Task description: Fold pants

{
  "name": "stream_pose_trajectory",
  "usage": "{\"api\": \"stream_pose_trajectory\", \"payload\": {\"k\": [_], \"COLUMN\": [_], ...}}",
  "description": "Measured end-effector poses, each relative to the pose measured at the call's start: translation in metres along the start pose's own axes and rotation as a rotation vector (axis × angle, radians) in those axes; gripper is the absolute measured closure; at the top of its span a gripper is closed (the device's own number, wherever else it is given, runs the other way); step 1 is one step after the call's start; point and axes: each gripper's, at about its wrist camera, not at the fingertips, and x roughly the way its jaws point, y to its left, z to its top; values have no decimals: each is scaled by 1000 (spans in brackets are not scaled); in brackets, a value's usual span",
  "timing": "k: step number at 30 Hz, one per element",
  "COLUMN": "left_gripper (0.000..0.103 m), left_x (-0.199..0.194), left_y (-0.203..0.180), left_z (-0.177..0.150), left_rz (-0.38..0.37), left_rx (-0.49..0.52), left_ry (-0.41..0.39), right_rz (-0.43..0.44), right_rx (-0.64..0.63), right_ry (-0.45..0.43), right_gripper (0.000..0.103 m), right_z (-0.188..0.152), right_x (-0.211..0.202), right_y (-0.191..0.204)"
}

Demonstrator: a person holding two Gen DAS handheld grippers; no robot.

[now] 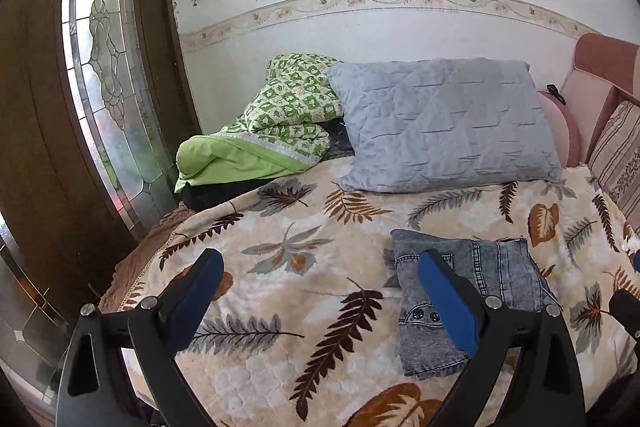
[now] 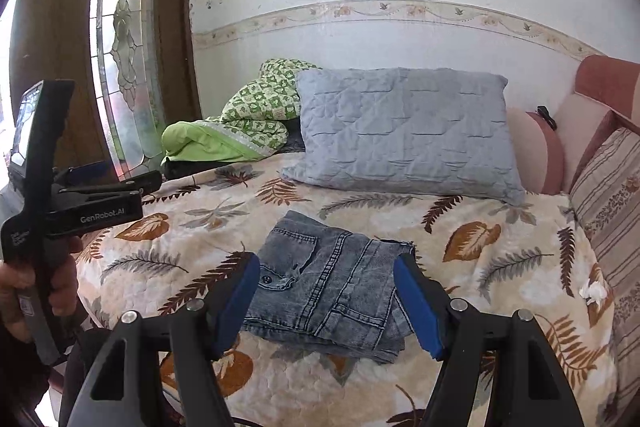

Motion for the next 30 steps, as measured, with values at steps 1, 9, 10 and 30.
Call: {"api": "stream_pose_trajectory", "payload": {"k": [1,9,10,30], "left_gripper": [5,5,5,0], "left_x": [-2,-18,-20,-58], "left_y": [3,19,21,51], "left_z": [1,6,6,20], "left_rz": [4,19,20,114], "left_rx": [-5,-36,-38,-87], "left_ry": [-6,-28,-31,-120], "right_rz": [1,21,23,40], "right_rx": [-5,-39,-42,-34], "right_ry": [1,7,5,-18], "right_gripper": [30,30,30,30], "right_z": [1,3,3,3], "right_x": [0,0,-1,-10], "right_y": [3,25,27,26]}}
